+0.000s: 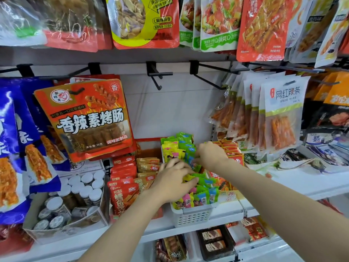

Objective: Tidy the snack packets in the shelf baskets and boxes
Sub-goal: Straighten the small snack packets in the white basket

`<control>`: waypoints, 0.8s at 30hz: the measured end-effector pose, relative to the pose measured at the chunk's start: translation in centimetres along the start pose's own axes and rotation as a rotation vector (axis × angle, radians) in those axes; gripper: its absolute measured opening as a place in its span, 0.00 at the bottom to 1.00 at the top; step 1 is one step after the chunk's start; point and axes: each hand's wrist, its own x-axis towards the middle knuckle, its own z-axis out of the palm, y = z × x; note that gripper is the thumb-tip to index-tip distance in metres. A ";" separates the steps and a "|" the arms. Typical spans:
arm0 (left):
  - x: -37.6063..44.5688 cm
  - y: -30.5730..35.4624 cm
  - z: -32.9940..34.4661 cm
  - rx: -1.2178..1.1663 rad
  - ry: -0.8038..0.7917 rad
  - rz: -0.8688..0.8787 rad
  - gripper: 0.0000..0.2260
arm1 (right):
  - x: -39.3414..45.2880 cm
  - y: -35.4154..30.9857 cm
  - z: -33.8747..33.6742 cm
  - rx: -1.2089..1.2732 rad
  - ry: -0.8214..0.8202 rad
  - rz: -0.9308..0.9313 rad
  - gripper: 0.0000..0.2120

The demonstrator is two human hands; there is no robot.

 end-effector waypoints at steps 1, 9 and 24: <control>0.0 0.0 0.0 -0.003 -0.004 -0.002 0.20 | 0.0 0.4 -0.3 -0.007 -0.020 -0.029 0.12; -0.1 -0.1 0.2 -0.026 0.032 0.004 0.20 | -0.5 1.5 -0.8 -0.044 0.011 -0.178 0.09; 0.4 -0.2 0.3 -0.015 0.008 0.016 0.22 | 2.4 1.4 1.5 0.248 0.181 -0.008 0.11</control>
